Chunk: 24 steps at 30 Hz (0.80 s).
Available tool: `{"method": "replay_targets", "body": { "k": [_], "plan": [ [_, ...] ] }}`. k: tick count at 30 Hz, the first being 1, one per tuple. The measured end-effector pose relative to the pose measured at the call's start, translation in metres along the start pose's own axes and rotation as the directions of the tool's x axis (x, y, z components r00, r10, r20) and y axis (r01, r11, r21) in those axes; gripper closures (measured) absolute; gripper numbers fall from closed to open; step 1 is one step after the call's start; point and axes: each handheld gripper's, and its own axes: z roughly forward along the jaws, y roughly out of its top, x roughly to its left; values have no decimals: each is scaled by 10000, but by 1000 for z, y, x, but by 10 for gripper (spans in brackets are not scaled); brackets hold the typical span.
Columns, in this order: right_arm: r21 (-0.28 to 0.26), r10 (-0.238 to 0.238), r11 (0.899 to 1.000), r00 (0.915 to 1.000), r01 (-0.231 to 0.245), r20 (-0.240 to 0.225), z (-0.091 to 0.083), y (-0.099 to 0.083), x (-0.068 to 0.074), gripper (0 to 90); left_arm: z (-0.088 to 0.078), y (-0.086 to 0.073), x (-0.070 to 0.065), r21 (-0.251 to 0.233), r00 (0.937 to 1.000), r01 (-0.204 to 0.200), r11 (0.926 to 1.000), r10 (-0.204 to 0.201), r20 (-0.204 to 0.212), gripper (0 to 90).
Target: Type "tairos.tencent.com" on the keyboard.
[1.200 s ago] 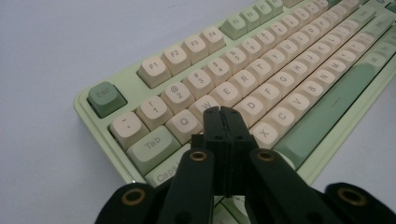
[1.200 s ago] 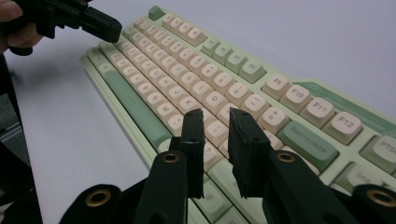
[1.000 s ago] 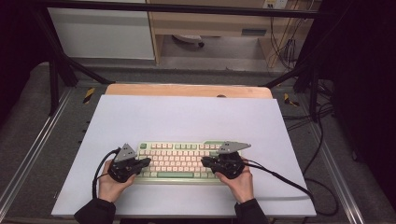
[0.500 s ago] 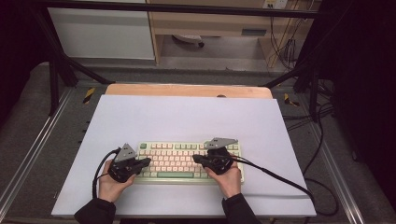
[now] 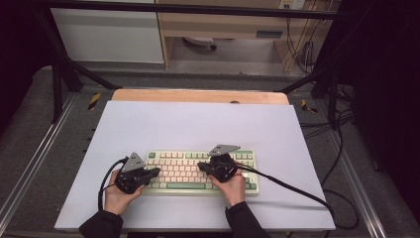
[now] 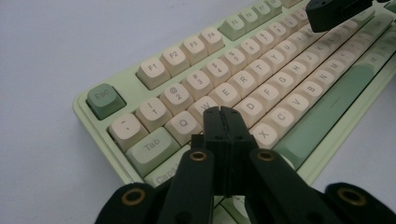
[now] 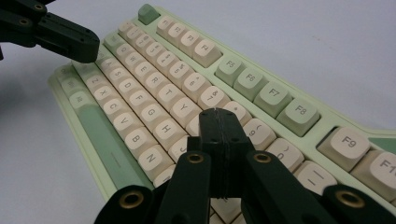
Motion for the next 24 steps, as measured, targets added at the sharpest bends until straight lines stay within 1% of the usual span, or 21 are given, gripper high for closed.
{"method": "replay_targets", "body": {
  "k": [6,8,10,13,17,21,24],
  "plan": [
    [75,1,10000,10000,-1,74,5,-1,-1,900,0,0,0,-2,10000,4,10000,-4,-12,898],
    [175,-73,9998,9999,71,87,7,-3,-2,900,0,0,0,-8,10000,-1,10000,1,-15,898],
    [219,-48,9997,9999,46,91,9,-3,-2,900,0,0,0,1,10000,-1,10000,1,-7,898],
    [200,-65,9998,9999,63,87,9,-3,-2,900,0,0,0,9,10000,1,10000,-1,-4,898],
    [295,-196,9994,9997,192,126,11,-5,-3,900,0,0,0,10,10000,1,10000,-1,-12,898],
    [268,-201,9994,9997,198,138,10,-5,-2,900,0,0,0,5,10000,3,10000,-3,-11,898],
    [225,-356,9991,9993,354,59,6,-3,-1,900,0,0,0,-10,10000,3,10000,-3,-3,898]
  ]
}}
